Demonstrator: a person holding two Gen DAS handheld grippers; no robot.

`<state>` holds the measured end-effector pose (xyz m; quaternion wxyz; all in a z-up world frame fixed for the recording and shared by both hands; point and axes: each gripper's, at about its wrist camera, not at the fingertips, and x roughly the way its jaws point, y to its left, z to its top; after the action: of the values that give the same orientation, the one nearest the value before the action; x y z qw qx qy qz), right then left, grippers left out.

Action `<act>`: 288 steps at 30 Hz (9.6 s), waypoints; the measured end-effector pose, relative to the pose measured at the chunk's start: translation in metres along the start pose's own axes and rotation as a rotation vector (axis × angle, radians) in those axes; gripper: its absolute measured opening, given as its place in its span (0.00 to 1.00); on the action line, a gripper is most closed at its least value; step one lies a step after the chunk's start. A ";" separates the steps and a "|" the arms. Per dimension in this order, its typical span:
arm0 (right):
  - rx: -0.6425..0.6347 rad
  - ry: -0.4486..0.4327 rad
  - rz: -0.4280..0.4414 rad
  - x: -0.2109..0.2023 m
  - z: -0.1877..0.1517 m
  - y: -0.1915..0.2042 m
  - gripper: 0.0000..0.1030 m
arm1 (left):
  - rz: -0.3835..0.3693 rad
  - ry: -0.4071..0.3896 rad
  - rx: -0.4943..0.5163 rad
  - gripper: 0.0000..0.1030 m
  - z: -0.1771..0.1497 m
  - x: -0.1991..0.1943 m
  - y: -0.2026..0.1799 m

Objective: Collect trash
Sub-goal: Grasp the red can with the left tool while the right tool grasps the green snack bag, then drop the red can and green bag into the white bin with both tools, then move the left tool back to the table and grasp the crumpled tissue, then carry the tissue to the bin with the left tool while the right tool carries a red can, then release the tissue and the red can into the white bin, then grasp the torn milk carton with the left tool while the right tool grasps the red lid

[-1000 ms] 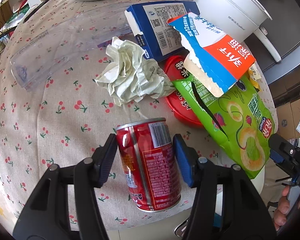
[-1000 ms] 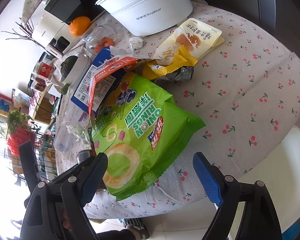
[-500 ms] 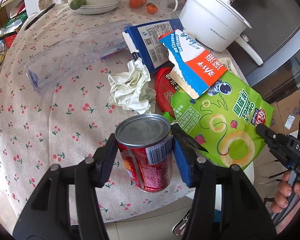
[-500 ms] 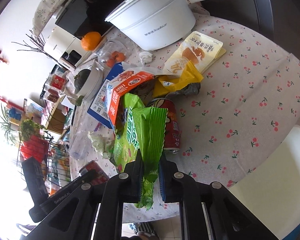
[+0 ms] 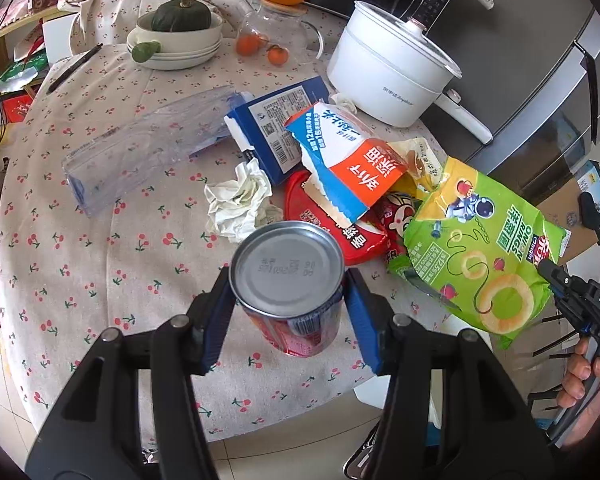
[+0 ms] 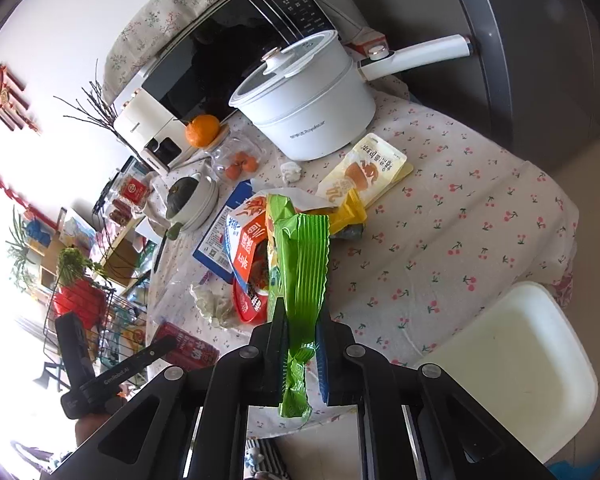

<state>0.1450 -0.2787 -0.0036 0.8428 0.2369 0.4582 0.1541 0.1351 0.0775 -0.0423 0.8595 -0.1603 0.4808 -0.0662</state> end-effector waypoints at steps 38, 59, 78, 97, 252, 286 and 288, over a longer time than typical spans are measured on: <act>0.138 0.315 -0.282 -0.017 -0.086 -0.159 0.38 | -0.197 0.105 0.439 0.54 -0.076 0.041 -0.183; 0.157 0.167 -0.358 -0.059 -0.069 -0.162 0.63 | -0.157 0.187 0.591 0.55 -0.114 0.115 -0.236; 0.013 0.104 -0.368 -0.048 -0.049 -0.100 0.72 | -0.027 0.030 0.383 0.83 -0.047 0.027 -0.137; -0.119 0.151 -0.329 0.047 -0.025 0.006 0.76 | 0.188 -0.030 0.127 0.83 0.024 0.040 -0.002; -0.003 0.543 -0.627 0.062 -0.117 -0.166 0.64 | 0.071 0.044 0.369 0.80 -0.055 0.015 -0.084; -0.188 0.190 -0.469 0.049 -0.004 -0.038 0.75 | 0.360 -0.139 0.446 0.45 0.050 0.128 -0.125; -0.179 0.191 -0.461 0.049 -0.003 -0.038 0.75 | 0.395 -0.149 0.430 0.39 0.052 0.132 -0.122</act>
<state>0.1697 -0.2869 -0.0601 0.8261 0.0349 0.5622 0.0195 0.2538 -0.0617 -0.0815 0.9029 0.1177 0.4133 0.0138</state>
